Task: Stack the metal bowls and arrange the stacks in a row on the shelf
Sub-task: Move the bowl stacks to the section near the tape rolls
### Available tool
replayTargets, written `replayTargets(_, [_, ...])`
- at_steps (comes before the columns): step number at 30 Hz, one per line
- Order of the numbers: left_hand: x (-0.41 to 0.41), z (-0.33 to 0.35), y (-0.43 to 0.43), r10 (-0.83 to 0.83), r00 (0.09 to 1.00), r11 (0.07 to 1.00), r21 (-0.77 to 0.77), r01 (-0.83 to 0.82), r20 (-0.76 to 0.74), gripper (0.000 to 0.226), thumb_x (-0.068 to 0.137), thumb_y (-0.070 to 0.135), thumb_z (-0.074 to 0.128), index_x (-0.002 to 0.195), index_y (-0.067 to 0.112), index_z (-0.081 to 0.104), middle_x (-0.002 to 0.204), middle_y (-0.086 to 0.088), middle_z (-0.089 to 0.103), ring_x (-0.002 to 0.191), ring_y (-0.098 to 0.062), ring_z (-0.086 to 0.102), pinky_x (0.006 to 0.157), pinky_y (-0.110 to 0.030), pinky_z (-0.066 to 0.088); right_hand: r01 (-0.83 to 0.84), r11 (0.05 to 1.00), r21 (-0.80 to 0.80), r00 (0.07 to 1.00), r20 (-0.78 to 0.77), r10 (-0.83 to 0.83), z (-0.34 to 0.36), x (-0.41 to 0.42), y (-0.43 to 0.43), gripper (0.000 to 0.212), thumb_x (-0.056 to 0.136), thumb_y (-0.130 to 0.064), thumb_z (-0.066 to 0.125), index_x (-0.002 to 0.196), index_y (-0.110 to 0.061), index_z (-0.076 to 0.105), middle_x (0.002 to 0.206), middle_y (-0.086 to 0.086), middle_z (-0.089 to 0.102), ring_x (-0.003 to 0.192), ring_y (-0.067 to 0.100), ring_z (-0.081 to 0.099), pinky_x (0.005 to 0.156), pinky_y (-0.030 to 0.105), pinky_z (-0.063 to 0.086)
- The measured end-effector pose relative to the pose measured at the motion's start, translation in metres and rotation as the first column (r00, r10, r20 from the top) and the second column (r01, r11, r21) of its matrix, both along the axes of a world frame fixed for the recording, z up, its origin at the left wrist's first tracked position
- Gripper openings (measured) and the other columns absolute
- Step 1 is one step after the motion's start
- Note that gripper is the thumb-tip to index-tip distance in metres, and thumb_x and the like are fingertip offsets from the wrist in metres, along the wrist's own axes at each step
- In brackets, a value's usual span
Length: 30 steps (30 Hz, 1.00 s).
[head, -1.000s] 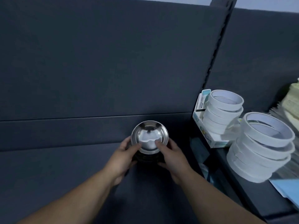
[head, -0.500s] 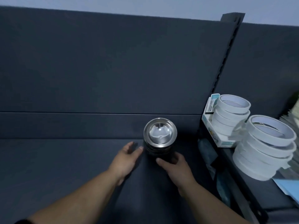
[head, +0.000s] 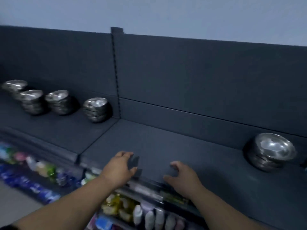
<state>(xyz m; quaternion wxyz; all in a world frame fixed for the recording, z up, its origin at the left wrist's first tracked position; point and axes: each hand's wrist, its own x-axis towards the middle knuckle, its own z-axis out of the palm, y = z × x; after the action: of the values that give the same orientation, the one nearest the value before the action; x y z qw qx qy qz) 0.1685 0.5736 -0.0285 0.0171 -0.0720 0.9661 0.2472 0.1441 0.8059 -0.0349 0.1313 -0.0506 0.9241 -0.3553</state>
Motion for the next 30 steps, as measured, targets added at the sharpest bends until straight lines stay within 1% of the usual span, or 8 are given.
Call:
replayTargets(5, [0.080,-0.001,-0.143,0.155,0.988,0.981,-0.119,-0.152,0.016,0.059,0.088,0.042,0.059,0.141,0.023,0.042,0.143,-0.003,0.044,0.128,-0.020,0.048,0.103,-0.025,0.037,-0.244,0.964,0.104,0.968,-0.034,0.248,0.002,0.028,-0.149,0.055,0.085,-0.047,0.065,0.135,-0.029,0.050,0.134,-0.005,0.051,0.119,0.013,0.054,0.097,0.025,0.045])
replayTargets(9, [0.127,-0.002,-0.227,0.293,0.955,0.949,-0.138,-0.285,0.044,0.057,0.088,0.042,0.058,0.140,0.022,0.045,0.140,-0.003,0.047,0.124,-0.021,0.051,0.102,-0.028,0.041,-0.393,0.908,0.146,0.913,-0.051,0.404,0.002,0.042,-0.246,0.052,0.084,-0.050,0.063,0.130,-0.029,0.053,0.128,-0.004,0.055,0.114,0.016,0.055,0.093,0.028,0.047])
replayTargets(13, [0.146,-0.001,-0.289,0.407,0.912,0.910,-0.103,-0.402,0.037,0.058,0.090,0.040,0.058,0.143,0.021,0.042,0.144,-0.002,0.041,0.122,-0.020,0.053,0.102,-0.029,0.042,-0.496,0.858,0.130,0.859,-0.069,0.507,0.006,0.041,-0.325,0.057,0.086,-0.048,0.064,0.136,-0.027,0.050,0.133,-0.004,0.052,0.117,0.015,0.054,0.096,0.029,0.047])
replayTargets(16, [0.146,-0.005,-0.328,0.473,0.881,0.879,-0.075,-0.471,0.012,0.060,0.090,0.040,0.058,0.144,0.024,0.039,0.145,-0.001,0.040,0.120,-0.019,0.054,0.099,-0.026,0.042,-0.549,0.829,0.108,0.824,-0.095,0.558,0.006,0.030,-0.376,0.058,0.087,-0.044,0.064,0.139,-0.026,0.047,0.136,-0.005,0.049,0.120,0.014,0.052,0.099,0.029,0.046])
replayTargets(20, [0.124,-0.007,-0.381,0.535,0.845,0.843,-0.073,-0.533,-0.001,0.065,0.090,0.041,0.057,0.148,0.025,0.031,0.147,0.000,0.040,0.128,-0.018,0.048,0.101,-0.027,0.041,-0.619,0.780,0.094,0.773,-0.104,0.626,0.005,-0.001,-0.441,0.057,0.088,-0.046,0.063,0.139,-0.029,0.045,0.139,-0.007,0.046,0.121,0.015,0.052,0.100,0.031,0.047])
replayTargets(24, [0.090,-0.001,-0.438,0.597,0.802,0.798,-0.082,-0.597,-0.031,0.069,0.090,0.042,0.057,0.149,0.027,0.027,0.146,-0.001,0.041,0.130,-0.019,0.046,0.101,-0.027,0.040,-0.675,0.731,0.101,0.719,-0.131,0.682,0.010,-0.046,-0.510,0.054,0.086,-0.045,0.064,0.135,-0.031,0.048,0.133,-0.007,0.050,0.117,0.014,0.053,0.100,0.033,0.047])
replayTargets(27, [0.070,0.005,-0.482,0.634,0.773,0.768,-0.088,-0.634,-0.036,0.070,0.091,0.043,0.057,0.150,0.026,0.025,0.148,0.000,0.039,0.131,-0.018,0.044,0.101,-0.027,0.039,-0.710,0.695,0.115,0.682,-0.133,0.719,0.015,-0.076,-0.565,0.060,0.085,-0.044,0.065,0.139,-0.028,0.046,0.136,-0.005,0.049,0.123,0.014,0.051,0.103,0.033,0.045])
replayTargets(30, [0.057,0.005,-0.531,0.664,0.747,0.742,-0.090,-0.664,-0.042,0.068,0.091,0.043,0.057,0.150,0.026,0.027,0.149,0.001,0.038,0.133,-0.018,0.042,0.104,-0.027,0.038,-0.734,0.668,0.120,0.654,-0.138,0.744,0.015,-0.096,-0.621,0.061,0.084,-0.045,0.065,0.140,-0.029,0.045,0.137,-0.004,0.050,0.124,0.015,0.051,0.104,0.034,0.044])
